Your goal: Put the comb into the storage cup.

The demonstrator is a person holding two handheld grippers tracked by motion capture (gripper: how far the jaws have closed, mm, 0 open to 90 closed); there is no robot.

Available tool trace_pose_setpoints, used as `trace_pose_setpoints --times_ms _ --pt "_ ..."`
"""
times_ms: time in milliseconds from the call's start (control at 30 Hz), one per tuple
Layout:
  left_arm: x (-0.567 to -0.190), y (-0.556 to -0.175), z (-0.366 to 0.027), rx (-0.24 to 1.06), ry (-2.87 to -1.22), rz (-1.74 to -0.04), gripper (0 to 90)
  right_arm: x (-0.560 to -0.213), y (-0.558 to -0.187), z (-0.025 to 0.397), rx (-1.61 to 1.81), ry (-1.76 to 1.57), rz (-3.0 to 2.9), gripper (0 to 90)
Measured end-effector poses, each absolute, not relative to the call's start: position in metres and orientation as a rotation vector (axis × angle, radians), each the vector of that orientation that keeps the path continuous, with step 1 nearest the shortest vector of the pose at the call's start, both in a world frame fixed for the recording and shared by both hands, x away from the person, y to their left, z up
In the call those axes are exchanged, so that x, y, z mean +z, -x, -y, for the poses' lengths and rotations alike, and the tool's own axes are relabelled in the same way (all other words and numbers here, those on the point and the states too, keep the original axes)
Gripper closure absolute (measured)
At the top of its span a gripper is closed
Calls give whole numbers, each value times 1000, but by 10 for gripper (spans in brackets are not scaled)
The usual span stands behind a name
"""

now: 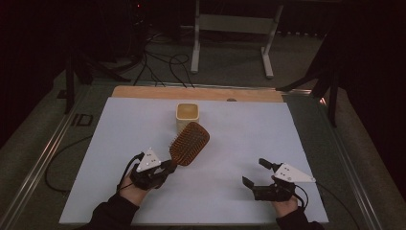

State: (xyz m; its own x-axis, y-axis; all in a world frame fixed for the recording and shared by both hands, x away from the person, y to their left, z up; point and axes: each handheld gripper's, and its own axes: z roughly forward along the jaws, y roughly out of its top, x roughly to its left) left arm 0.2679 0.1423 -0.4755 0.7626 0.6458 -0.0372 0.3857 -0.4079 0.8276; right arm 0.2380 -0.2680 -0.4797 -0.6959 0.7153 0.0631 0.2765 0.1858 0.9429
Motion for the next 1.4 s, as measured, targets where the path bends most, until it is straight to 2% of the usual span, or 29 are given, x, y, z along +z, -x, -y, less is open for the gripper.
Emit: trace_pose_setpoints --times_ms 733,1400 --pt "-474 -266 -138 361 -2049 -771 739 -416 -230 252 1517 -999 -1977 78" --pt "-475 -268 -139 348 -2048 -771 738 -385 -258 202 1580 -889 -2044 72"
